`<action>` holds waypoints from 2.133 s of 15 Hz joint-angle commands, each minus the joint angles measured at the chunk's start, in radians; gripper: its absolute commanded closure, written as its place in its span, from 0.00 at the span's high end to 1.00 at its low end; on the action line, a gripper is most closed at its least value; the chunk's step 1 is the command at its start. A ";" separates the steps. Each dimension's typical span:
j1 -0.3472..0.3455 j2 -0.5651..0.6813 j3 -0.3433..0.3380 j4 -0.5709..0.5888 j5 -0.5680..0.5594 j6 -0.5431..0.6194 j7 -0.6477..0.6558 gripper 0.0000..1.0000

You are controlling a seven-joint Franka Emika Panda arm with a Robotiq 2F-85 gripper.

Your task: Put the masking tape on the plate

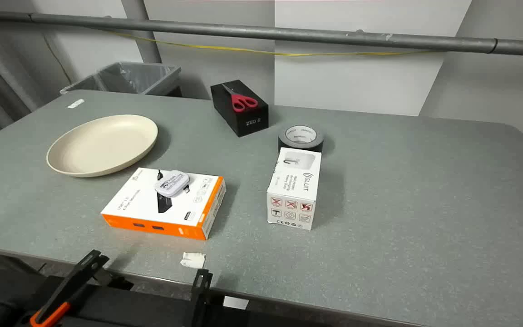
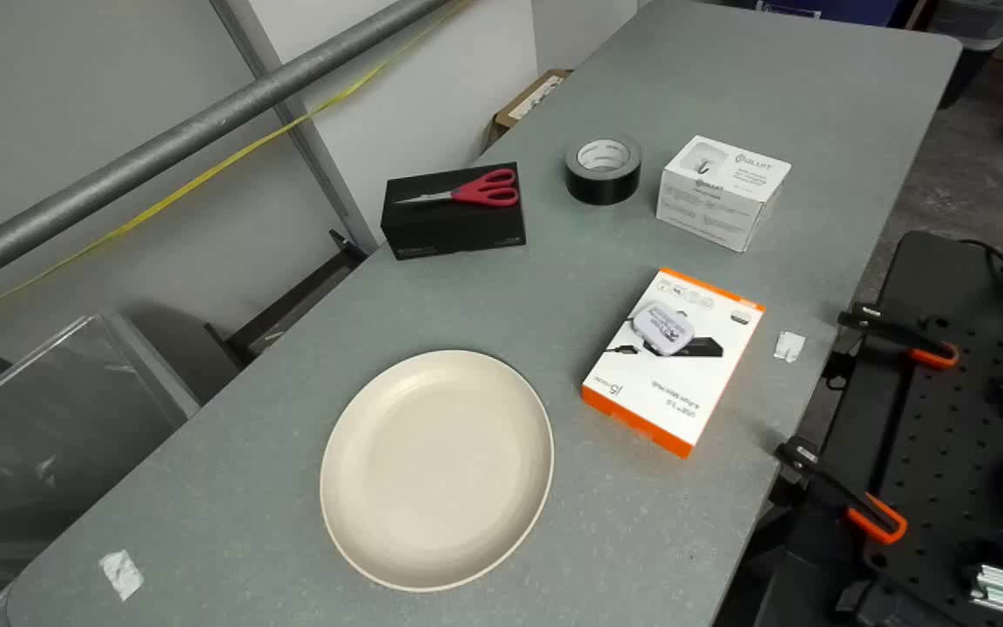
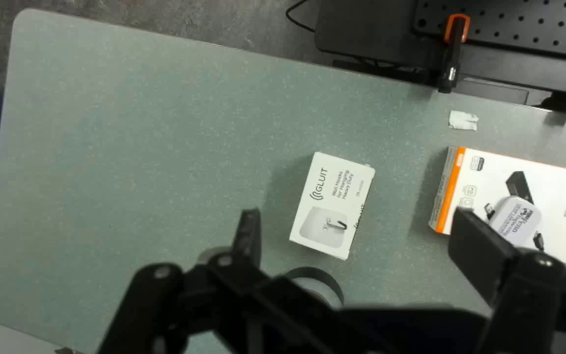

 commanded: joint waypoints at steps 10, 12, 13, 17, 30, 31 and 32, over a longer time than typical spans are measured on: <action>0.019 0.293 0.001 0.028 0.078 0.185 0.056 1.00; 0.013 0.423 0.014 0.061 0.113 0.249 0.070 1.00; 0.009 0.490 0.021 0.088 0.125 0.270 0.077 1.00; -0.004 0.524 0.040 0.077 0.126 0.264 0.062 1.00; -0.008 0.837 0.081 0.230 0.269 0.523 0.278 1.00; -0.007 0.861 0.083 0.245 0.273 0.541 0.290 1.00; -0.009 0.888 0.086 0.261 0.278 0.559 0.297 1.00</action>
